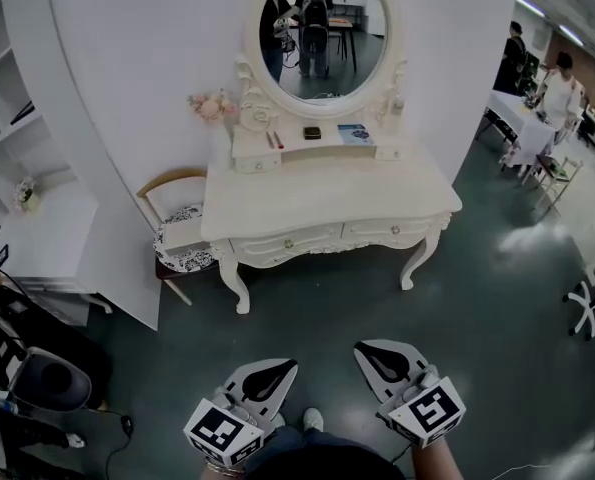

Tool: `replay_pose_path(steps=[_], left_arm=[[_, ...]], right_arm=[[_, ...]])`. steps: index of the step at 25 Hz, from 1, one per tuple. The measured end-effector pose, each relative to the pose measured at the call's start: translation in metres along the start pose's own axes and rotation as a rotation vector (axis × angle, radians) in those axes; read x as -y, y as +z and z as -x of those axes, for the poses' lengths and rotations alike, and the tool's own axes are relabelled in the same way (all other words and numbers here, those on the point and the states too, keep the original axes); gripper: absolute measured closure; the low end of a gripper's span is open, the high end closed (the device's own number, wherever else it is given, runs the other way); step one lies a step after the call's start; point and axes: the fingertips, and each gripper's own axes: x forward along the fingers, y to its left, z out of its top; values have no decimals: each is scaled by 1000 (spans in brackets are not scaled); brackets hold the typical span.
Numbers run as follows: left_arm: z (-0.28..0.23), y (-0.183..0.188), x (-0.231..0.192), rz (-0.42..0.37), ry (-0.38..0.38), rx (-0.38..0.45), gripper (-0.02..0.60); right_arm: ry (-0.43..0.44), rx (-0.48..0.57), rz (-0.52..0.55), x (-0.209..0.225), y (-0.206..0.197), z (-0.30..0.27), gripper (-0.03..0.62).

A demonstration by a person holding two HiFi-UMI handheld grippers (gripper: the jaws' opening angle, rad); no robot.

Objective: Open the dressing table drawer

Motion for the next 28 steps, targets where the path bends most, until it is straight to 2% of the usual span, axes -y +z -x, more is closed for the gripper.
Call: replay_pose_path(steps=[3, 11, 19, 28], left_arm=[[-11, -4, 11, -18, -18, -15, 569], [-30, -20, 29, -5, -36, -48, 569], [-48, -16, 7, -23, -19, -68, 569], [-95, -13, -38, -14, -66, -88, 569]], right_arm=[[-11, -6, -8, 7, -6, 8, 574], [-23, -33, -45, 19, -26, 21, 574], [-62, -32, -57, 48, -26, 6, 574], [-140, -63, -95, 98, -35, -28, 574]])
